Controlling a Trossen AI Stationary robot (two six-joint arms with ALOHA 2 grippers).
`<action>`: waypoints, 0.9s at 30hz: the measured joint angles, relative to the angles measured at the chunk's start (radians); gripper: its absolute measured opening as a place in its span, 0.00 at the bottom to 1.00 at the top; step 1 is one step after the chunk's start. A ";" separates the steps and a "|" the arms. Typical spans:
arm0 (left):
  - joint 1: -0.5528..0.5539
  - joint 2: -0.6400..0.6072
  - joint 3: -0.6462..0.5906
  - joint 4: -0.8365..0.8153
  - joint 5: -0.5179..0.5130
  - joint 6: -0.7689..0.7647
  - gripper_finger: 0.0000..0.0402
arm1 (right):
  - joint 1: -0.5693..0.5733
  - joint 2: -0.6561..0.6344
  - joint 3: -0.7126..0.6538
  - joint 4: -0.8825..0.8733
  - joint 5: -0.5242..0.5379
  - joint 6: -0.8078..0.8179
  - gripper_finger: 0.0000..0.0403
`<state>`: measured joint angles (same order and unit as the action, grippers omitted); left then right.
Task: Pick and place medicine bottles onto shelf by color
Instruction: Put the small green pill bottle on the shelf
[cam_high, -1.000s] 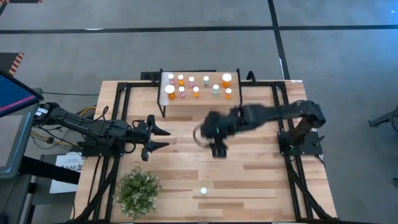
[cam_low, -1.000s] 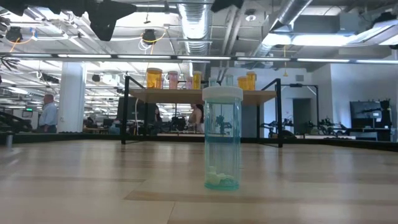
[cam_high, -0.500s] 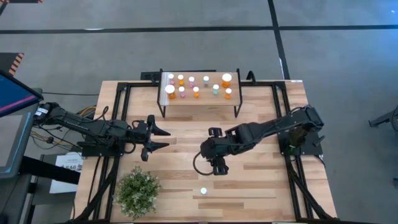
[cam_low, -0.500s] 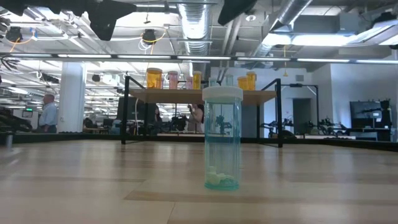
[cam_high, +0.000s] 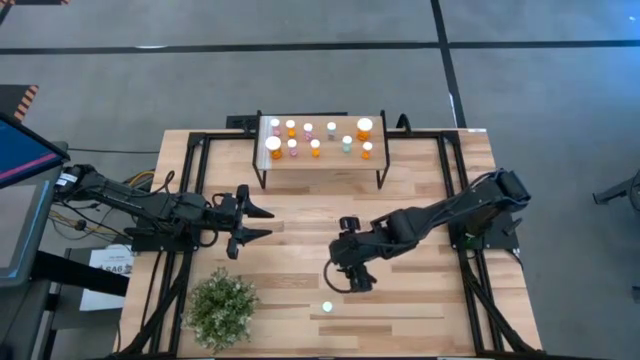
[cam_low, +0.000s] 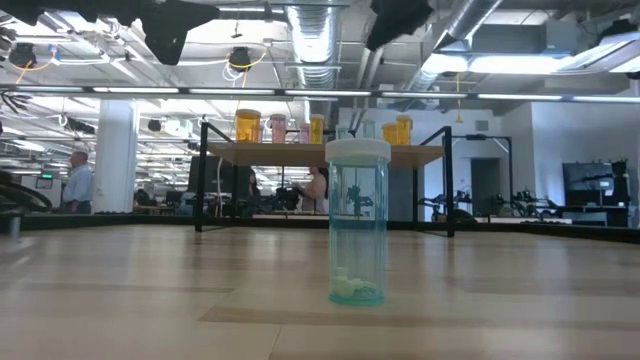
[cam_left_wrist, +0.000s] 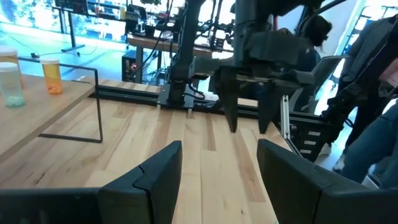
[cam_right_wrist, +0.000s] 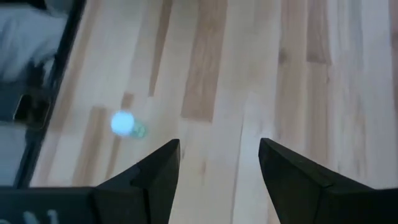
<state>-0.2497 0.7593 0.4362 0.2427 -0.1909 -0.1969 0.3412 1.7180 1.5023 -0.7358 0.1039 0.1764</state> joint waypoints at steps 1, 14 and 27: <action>0.000 0.000 0.000 0.000 0.000 0.000 0.49 | 0.000 -0.010 -0.021 0.012 0.000 0.002 0.60; 0.000 0.000 0.000 0.001 -0.007 0.017 0.49 | 0.035 -0.093 -0.149 0.177 -0.019 0.024 0.60; 0.000 0.009 -0.001 -0.001 -0.006 -0.011 0.49 | 0.117 0.013 -0.147 0.308 -0.044 0.003 0.60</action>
<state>-0.2497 0.7679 0.4355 0.2418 -0.1967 -0.2084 0.4583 1.7314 1.3556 -0.4282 0.0600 0.1797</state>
